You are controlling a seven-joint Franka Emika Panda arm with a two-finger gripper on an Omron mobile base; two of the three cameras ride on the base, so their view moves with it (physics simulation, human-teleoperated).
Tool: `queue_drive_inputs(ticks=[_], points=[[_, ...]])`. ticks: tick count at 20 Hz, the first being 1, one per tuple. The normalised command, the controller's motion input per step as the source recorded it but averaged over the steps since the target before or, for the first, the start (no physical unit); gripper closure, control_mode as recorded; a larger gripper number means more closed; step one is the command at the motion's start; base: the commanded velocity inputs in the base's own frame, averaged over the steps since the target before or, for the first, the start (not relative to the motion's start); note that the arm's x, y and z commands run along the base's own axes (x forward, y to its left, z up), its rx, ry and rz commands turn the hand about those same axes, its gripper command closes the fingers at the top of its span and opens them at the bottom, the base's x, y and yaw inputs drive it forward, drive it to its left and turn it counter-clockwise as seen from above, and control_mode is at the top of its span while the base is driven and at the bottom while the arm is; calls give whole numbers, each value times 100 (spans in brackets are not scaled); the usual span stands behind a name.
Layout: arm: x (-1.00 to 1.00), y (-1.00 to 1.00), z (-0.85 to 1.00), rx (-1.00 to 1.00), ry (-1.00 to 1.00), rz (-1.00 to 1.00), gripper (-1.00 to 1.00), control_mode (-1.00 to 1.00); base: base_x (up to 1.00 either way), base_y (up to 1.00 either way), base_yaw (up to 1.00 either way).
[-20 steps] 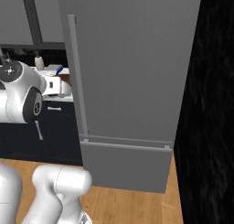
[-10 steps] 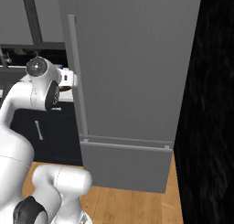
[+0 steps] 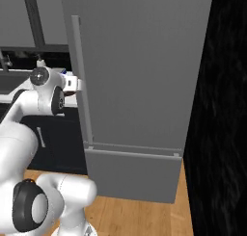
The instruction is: Grab a lemon wedge from the fridge and one ice cube from the ice bowl, and put them in the glass of lemonade.
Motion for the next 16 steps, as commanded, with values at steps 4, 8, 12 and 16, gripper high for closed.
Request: queue_drive_inputs(ticks=[4, 8, 12, 16], points=[[61, 1, 0, 0, 0, -5, -100, -100, 0, 0, 0], [54, 25, -11, 0, 0, -2, -100, -100, 0, 0, 0], [50, 12, -5, 2, 0, 0, -100, -100, 0, 0, 0], [60, 9, -20, 2, 0, 0, -100, -100, 0, 0, 0]])
